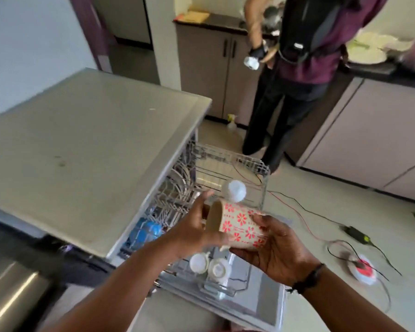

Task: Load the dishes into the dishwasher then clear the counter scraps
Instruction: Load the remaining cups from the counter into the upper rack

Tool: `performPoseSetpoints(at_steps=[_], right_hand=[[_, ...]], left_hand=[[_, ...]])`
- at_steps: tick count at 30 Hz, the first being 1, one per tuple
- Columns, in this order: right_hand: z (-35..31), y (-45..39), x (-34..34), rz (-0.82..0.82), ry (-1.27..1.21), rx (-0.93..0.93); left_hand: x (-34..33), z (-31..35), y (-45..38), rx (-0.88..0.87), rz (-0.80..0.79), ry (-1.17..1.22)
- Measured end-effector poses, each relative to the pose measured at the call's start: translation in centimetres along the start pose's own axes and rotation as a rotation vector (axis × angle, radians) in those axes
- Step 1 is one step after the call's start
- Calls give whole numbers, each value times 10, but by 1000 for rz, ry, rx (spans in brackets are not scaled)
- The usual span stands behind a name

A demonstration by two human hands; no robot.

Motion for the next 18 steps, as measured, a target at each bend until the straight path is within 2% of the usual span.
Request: performPoseSetpoints(at_steps=[3, 5, 10, 12, 16, 18], right_hand=[[-34, -12, 31, 97, 281, -24], [-51, -27, 43, 181, 428, -13], [-73, -70, 47, 265, 610, -12], [-76, -88, 49, 303, 703, 42], [-74, -117, 57, 459, 1104, 217], [-69, -129, 63, 514, 1297, 233]], left_hand=[[-18, -5, -36, 29, -114, -322], [-26, -4, -55, 53, -155, -450], [-21, -23, -95, 35, -151, -650], [-12, -37, -109, 16, -124, -732], [6, -84, -124, 132, -127, -906], [10, -115, -128, 185, -111, -1007]])
Point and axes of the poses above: each hand's wrist, its own y-axis away from the middle knuckle, its own x-axis out of the back of the hand, z = x × y, the point moved 2 cm from there along -y, towards the middle knuckle, and after that the axes turned 10 degrees about -y, right-handed, at the moved point
